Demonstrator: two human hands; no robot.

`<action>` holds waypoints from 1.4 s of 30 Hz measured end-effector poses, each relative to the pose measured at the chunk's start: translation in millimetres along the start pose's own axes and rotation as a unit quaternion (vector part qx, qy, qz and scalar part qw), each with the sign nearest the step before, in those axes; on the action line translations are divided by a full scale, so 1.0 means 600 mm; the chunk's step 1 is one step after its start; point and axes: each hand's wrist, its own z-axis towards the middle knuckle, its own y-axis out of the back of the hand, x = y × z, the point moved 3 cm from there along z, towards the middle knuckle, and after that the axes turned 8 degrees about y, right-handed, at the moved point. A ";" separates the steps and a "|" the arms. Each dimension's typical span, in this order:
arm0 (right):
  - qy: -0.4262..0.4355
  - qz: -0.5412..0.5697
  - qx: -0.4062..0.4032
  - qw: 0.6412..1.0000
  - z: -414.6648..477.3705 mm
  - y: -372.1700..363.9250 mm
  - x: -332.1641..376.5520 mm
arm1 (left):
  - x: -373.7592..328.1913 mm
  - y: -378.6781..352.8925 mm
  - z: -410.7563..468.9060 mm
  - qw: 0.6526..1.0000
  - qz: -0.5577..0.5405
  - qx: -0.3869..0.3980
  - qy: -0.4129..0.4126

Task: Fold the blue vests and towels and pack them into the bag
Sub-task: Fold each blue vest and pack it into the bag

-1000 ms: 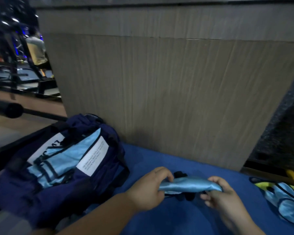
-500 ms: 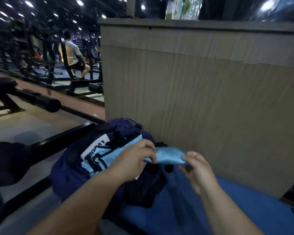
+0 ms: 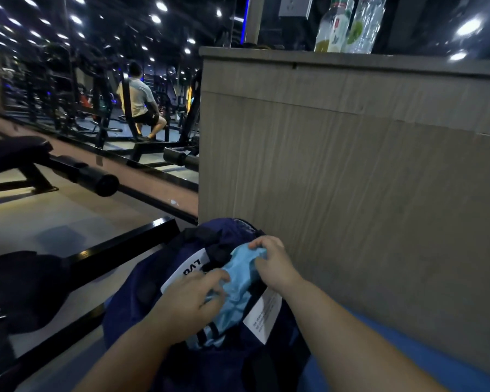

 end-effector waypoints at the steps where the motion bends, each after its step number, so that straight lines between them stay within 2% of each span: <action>1: 0.022 -0.040 0.021 0.999 0.006 -0.006 -0.001 | -0.005 0.002 0.012 1.000 -0.005 -0.013 0.000; 3: 0.047 -0.132 0.061 0.988 0.017 -0.012 -0.006 | -0.012 0.002 0.042 0.998 0.026 -0.056 0.016; 5: 0.047 -0.221 0.103 0.969 0.025 -0.012 -0.009 | -0.027 -0.006 0.071 0.991 0.035 -0.127 -0.033; 6: 0.039 -0.246 0.122 0.961 0.026 -0.010 -0.012 | -0.036 -0.015 0.081 0.989 0.032 -0.128 -0.073; 8: 0.010 -0.248 0.130 0.960 0.025 -0.007 -0.024 | -0.045 -0.044 0.094 0.992 0.028 -0.062 -0.105; 10: -0.034 -0.227 0.061 0.971 0.017 0.001 -0.045 | -0.030 -0.083 0.096 0.997 0.047 0.003 -0.062; 13: -0.106 -0.162 -0.059 0.979 0.003 0.009 -0.082 | -0.012 -0.108 0.095 0.997 0.070 0.024 -0.018; 15: -0.138 -0.102 -0.072 0.983 -0.002 0.004 -0.098 | -0.013 -0.110 0.097 0.996 0.085 0.029 -0.022; 20: -0.163 -0.060 -0.094 0.980 -0.009 0.000 -0.117 | -0.016 -0.114 0.104 0.995 0.081 0.053 -0.001; 22: -0.157 -0.023 -0.127 0.979 -0.014 0.001 -0.116 | -0.018 -0.115 0.105 0.994 0.093 0.057 0.003; 26: -0.063 0.059 -0.304 0.949 -0.034 0.019 -0.090 | -0.033 -0.110 0.107 0.989 0.131 0.065 0.015; 28: -0.043 0.058 -0.330 0.941 -0.043 0.024 -0.083 | -0.037 -0.110 0.109 0.987 0.141 0.072 0.022; 30: -0.055 0.065 -0.276 0.957 -0.043 0.022 -0.092 | -0.042 -0.111 0.110 0.987 0.134 0.082 0.032; 33: -0.105 0.032 -0.055 0.992 -0.045 0.003 -0.107 | -0.048 -0.116 0.106 0.990 0.106 0.095 0.023; 35: -0.081 0.003 0.021 0.996 -0.055 -0.004 -0.113 | -0.047 -0.114 0.100 0.995 0.057 0.071 0.030; 37: -0.062 0.013 0.037 0.997 -0.069 -0.002 -0.121 | -0.052 -0.108 0.095 0.999 0.016 0.001 0.042; 39: -0.024 -0.022 0.026 0.999 -0.086 0.004 -0.137 | -0.079 -0.107 0.088 0.995 0.041 -0.083 0.035; 42: 0.028 -0.043 -0.018 0.999 -0.136 0.011 -0.172 | -0.137 -0.137 0.073 0.989 0.098 -0.113 -0.008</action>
